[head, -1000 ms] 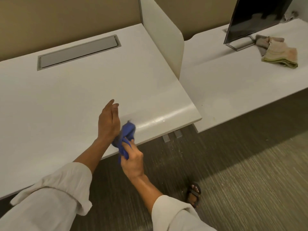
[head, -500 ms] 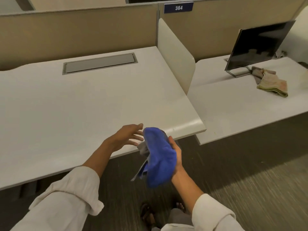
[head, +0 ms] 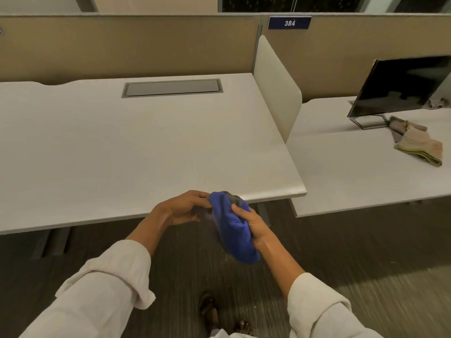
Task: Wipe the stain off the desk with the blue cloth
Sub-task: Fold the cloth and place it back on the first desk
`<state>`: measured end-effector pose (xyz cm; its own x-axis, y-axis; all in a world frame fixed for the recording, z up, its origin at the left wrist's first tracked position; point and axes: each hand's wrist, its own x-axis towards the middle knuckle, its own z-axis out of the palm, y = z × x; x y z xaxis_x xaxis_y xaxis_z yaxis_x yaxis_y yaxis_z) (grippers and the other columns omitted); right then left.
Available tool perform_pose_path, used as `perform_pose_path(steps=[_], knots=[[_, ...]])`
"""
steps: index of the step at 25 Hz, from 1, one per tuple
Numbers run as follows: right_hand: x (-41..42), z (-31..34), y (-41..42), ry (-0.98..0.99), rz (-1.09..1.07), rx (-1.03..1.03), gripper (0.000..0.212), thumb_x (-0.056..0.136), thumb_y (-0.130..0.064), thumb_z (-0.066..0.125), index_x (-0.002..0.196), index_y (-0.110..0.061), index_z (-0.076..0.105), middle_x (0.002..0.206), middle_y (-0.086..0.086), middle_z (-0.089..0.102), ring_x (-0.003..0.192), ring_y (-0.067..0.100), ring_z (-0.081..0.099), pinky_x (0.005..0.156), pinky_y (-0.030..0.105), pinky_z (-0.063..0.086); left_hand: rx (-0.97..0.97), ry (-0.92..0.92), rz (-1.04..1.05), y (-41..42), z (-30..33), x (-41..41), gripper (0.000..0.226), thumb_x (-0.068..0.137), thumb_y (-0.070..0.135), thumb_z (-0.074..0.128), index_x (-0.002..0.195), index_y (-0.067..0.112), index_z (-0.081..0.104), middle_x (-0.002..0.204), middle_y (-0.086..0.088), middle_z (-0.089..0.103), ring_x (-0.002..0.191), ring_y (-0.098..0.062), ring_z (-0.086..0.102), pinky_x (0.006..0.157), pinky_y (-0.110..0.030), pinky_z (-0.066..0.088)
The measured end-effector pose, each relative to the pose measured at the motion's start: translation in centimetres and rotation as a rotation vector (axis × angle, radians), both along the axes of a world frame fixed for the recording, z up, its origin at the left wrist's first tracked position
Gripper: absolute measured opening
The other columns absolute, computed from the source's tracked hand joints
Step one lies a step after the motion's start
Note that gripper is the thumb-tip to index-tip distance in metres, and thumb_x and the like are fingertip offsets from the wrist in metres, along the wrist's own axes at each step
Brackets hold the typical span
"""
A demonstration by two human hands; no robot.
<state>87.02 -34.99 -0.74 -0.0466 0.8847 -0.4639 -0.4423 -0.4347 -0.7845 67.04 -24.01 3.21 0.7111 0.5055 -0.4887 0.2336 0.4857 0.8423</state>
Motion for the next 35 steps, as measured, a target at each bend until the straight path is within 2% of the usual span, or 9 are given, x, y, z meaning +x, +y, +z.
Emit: perform_pose_path(steps=[3,7,10,13,18,23,26,31,35], knots=[[-1.2,1.0,-1.5,-0.204,-0.031,0.064,0.054,0.065,-0.062,0.080,0.108,-0.029,0.072,0.107,0.004,0.076,0.105,0.022,0.071,0.079,0.025,0.058,-0.014,-0.038,0.056,-2.1,0.5,1.2,0.027,0.085,0.009,0.064,0.111,0.008,0.070,0.107,-0.014,0.070,0.100,-0.030,0.065,0.078,-0.036,0.056],[-2.2,1.9,-3.3,-0.525,-0.249,0.034,0.065,0.077,-0.054,0.075,0.128,-0.022,0.051,0.130,0.002,0.053,0.119,0.020,0.057,0.099,0.035,0.051,0.000,-0.091,0.119,-4.7,0.8,2.8,0.041,0.080,0.012,0.066,0.121,0.007,0.065,0.113,-0.015,0.068,0.103,-0.028,0.066,0.081,-0.035,0.056],[-1.9,2.0,-4.8,-0.808,-0.337,0.087,0.061,0.077,-0.048,0.079,0.121,-0.018,0.050,0.117,-0.001,0.051,0.098,0.011,0.055,0.085,0.028,0.051,-0.037,-0.076,0.168,-6.2,0.8,3.3,0.043,0.079,0.006,0.065,0.122,0.002,0.062,0.109,-0.018,0.068,0.096,-0.027,0.067,0.074,-0.032,0.057],[-1.8,2.9,-5.3,-0.784,-0.156,0.225,0.022,0.095,-0.034,0.062,0.108,-0.017,0.061,0.102,-0.001,0.065,0.092,0.012,0.064,0.077,0.027,0.053,-0.032,-0.085,0.174,-7.2,1.0,3.8,0.039,0.086,0.008,0.065,0.125,0.001,0.060,0.117,-0.021,0.066,0.104,-0.031,0.067,0.079,-0.036,0.057],[-1.7,3.3,-5.3,-0.734,-0.038,0.321,0.031,0.098,-0.041,0.055,0.117,-0.019,0.065,0.110,-0.003,0.069,0.100,0.008,0.064,0.085,0.021,0.052,-0.020,-0.133,0.150,-7.1,1.8,2.3,0.043,0.088,0.005,0.065,0.129,-0.002,0.056,0.130,-0.027,0.058,0.118,-0.039,0.059,0.095,-0.047,0.053],[-3.5,2.7,-5.3,-0.720,-0.208,0.200,0.021,0.099,-0.027,0.056,0.099,-0.017,0.075,0.087,-0.007,0.072,0.082,0.001,0.065,0.071,0.017,0.048,-0.072,-0.123,0.252,-7.6,1.7,0.3,0.048,0.085,-0.010,0.061,0.132,-0.001,0.052,0.121,-0.024,0.062,0.102,-0.032,0.067,0.076,-0.034,0.062],[-5.3,2.2,-6.3,-0.682,-0.201,0.196,0.018,0.099,-0.026,0.057,0.102,-0.019,0.074,0.090,-0.008,0.073,0.085,0.000,0.066,0.071,0.019,0.052,-0.047,-0.108,0.257,-7.7,0.9,-0.8,0.040,0.084,-0.011,0.058,0.124,-0.004,0.058,0.118,-0.023,0.066,0.105,-0.033,0.068,0.073,-0.031,0.060],[-6.9,2.4,-7.7,-0.677,-0.529,0.103,0.014,0.100,-0.024,0.055,0.102,-0.025,0.069,0.094,-0.008,0.070,0.093,0.008,0.066,0.079,0.026,0.057,0.268,0.047,0.261,-8.2,-0.7,-2.3,0.036,0.064,0.005,0.062,0.099,-0.003,0.067,0.086,-0.011,0.066,0.079,-0.021,0.066,0.063,-0.025,0.054],[-9.1,3.4,-8.1,-0.829,-0.671,0.190,0.014,0.099,-0.023,0.056,0.103,-0.022,0.069,0.087,-0.014,0.067,0.084,0.003,0.065,0.070,0.017,0.053,0.437,0.210,0.180,-8.2,-1.5,-3.7,0.039,0.062,0.019,0.070,0.100,0.014,0.069,0.096,-0.011,0.066,0.087,-0.025,0.064,0.066,-0.028,0.056]])
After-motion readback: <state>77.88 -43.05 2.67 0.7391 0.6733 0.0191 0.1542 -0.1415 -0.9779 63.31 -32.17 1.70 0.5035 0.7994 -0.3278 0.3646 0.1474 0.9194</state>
